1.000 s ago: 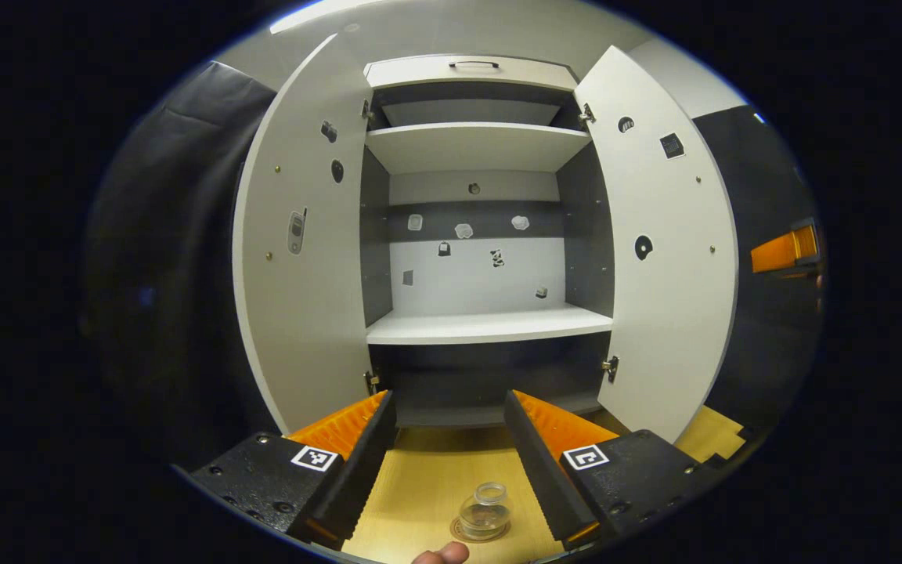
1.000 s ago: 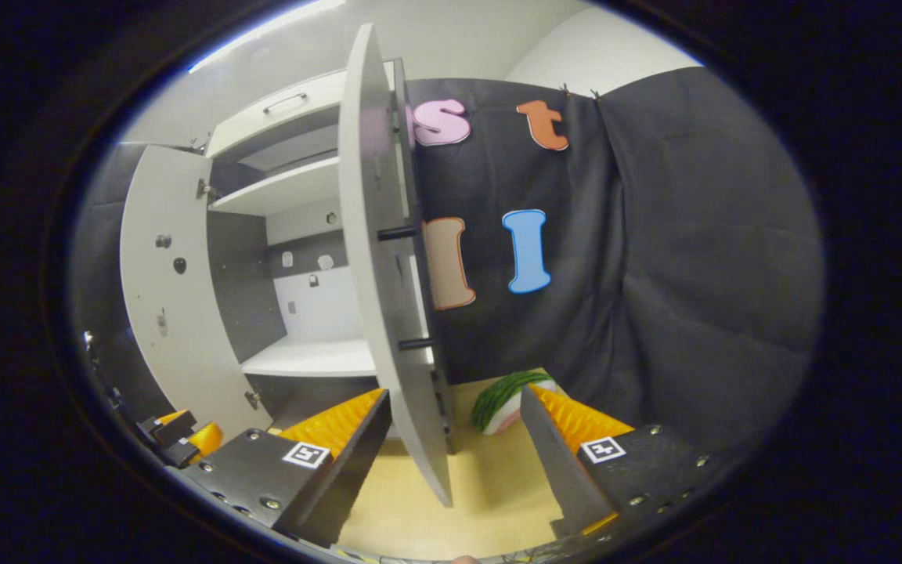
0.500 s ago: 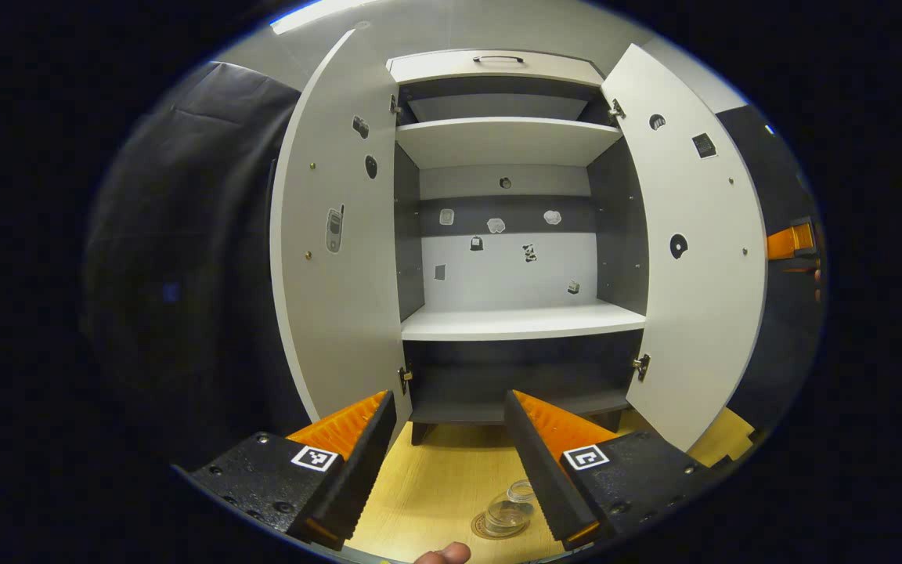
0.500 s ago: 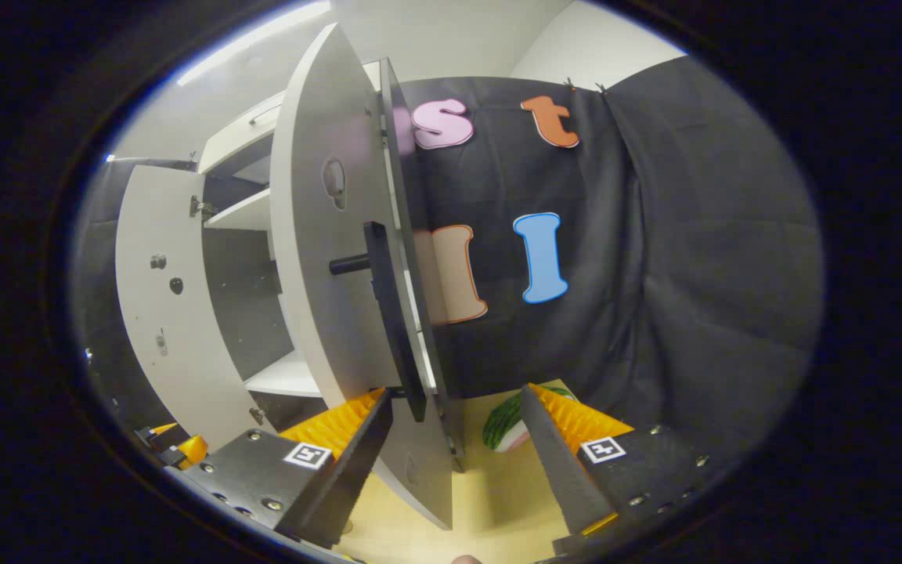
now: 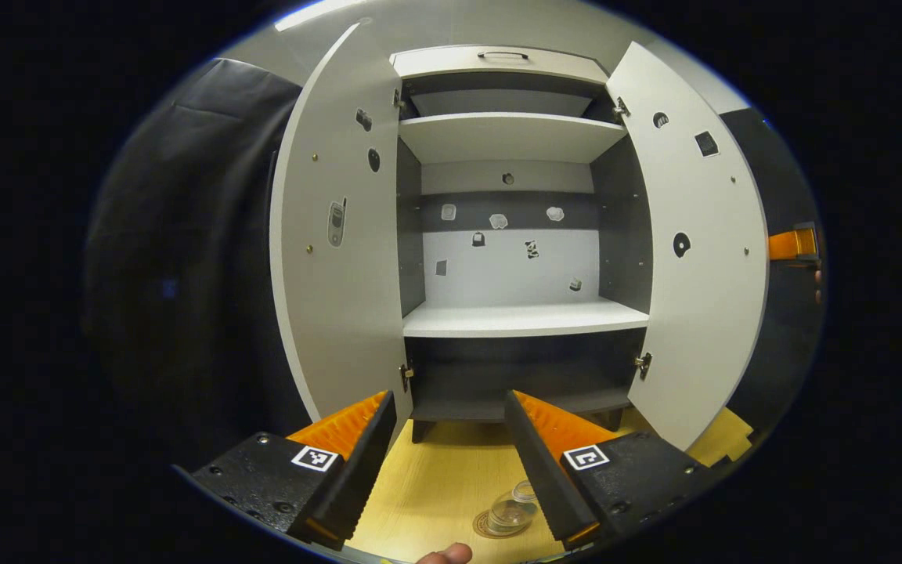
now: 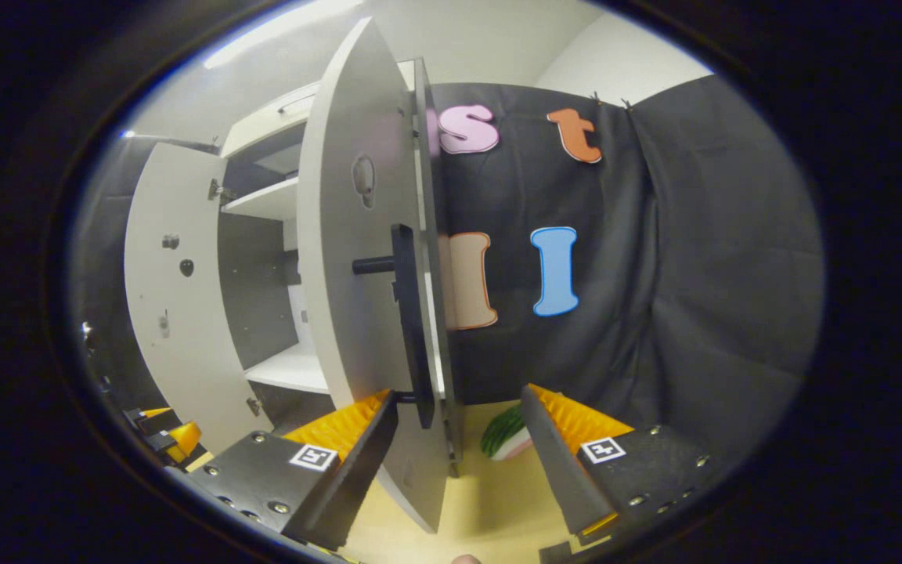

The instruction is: Grasp the bottle in the cabinet with the left hand and place it on the coaster, then close the right door with the right hand and the left door with the left hand.

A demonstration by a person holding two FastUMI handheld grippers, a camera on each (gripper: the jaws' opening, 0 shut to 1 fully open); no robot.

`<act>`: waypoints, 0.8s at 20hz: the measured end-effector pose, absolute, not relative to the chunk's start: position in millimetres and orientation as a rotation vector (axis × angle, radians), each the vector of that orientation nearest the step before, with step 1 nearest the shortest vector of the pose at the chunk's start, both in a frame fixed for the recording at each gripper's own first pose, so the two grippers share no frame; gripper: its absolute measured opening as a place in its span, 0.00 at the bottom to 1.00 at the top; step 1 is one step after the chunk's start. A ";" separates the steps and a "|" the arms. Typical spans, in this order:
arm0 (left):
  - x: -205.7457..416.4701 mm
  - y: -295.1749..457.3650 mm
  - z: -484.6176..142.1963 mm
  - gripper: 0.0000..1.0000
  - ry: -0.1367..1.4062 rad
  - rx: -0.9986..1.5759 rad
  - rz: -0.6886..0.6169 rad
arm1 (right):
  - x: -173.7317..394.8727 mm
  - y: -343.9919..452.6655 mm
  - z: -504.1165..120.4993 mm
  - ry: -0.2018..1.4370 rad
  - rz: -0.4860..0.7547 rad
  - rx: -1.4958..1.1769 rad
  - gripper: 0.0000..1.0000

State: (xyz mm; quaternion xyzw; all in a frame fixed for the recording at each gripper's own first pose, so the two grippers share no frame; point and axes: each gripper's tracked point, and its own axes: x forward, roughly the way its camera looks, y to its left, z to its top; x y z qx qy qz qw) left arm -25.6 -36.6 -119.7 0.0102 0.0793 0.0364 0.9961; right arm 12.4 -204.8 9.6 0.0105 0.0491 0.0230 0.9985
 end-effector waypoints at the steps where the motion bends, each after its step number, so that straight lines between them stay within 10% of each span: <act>1: -24.7 -35.5 -119.9 0.89 0.158 0.021 0.072 | 13.5 -199.4 9.0 0.101 0.062 0.022 0.97; 16: -29.6 8.3 -122.5 0.89 0.161 0.006 0.127 | 45.6 -96.8 -0.5 0.094 0.228 0.038 0.97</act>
